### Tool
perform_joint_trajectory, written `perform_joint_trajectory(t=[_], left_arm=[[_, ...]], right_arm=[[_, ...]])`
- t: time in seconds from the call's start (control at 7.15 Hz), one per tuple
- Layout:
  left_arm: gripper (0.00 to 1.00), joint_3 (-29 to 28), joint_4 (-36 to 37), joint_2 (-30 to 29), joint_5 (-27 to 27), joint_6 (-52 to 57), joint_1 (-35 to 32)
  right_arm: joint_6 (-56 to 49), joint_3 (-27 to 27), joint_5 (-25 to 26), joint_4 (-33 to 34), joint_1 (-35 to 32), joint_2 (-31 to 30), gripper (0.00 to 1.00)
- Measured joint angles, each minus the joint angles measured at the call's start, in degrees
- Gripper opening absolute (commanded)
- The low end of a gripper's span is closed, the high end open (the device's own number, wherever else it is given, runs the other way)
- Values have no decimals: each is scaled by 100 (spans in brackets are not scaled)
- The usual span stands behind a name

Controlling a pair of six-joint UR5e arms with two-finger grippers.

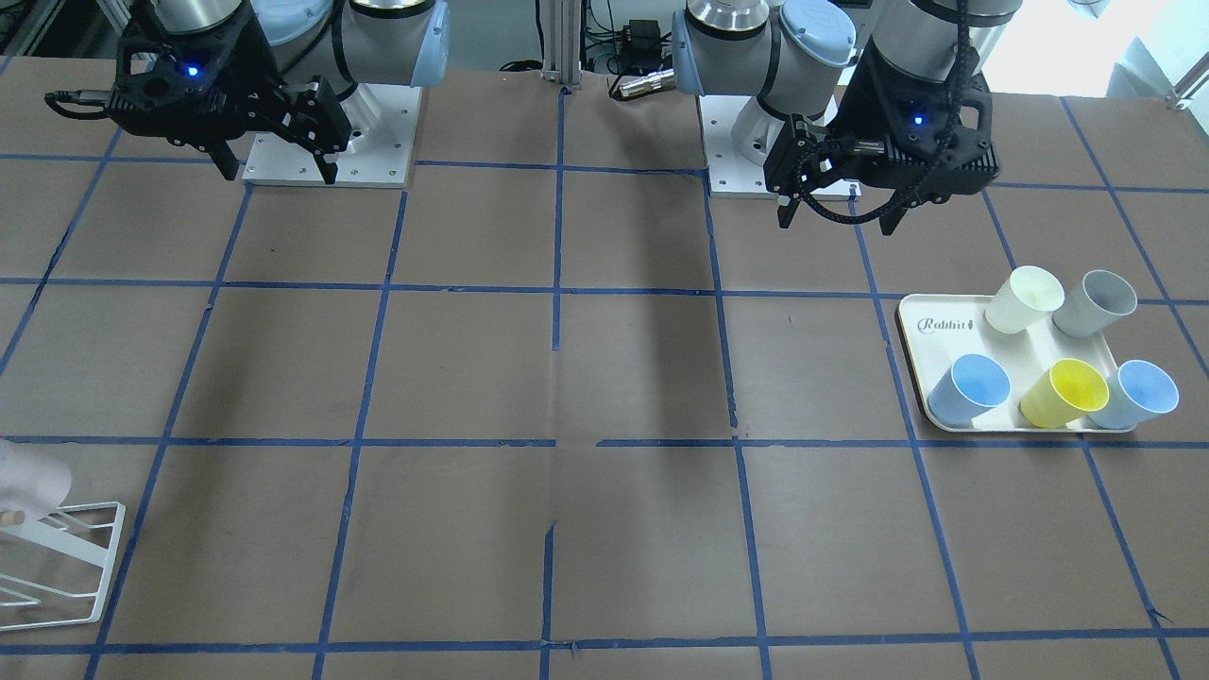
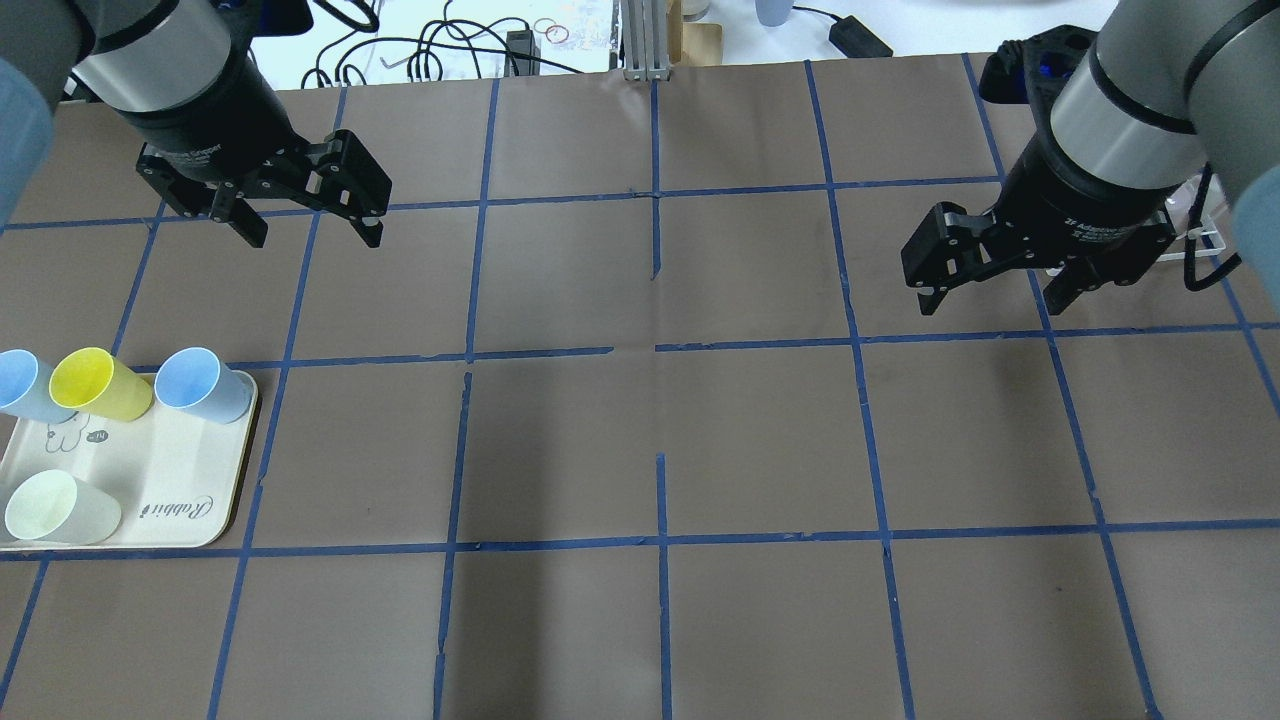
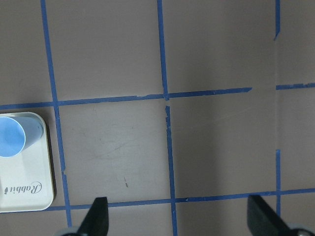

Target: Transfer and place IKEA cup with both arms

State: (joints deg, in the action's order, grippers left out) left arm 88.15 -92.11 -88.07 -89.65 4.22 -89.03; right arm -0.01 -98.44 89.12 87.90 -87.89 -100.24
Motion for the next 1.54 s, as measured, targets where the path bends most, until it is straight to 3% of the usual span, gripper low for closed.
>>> perform_joint_trajectory(t=[0.98,1.54], left_arm=[[100,4,-6,31,2,0,-2],[100,3,-7,24,0,-1,-9]], right_arm=[[99,25,5,11,46,21,100],[-57,20,-67,56,668,65,100]])
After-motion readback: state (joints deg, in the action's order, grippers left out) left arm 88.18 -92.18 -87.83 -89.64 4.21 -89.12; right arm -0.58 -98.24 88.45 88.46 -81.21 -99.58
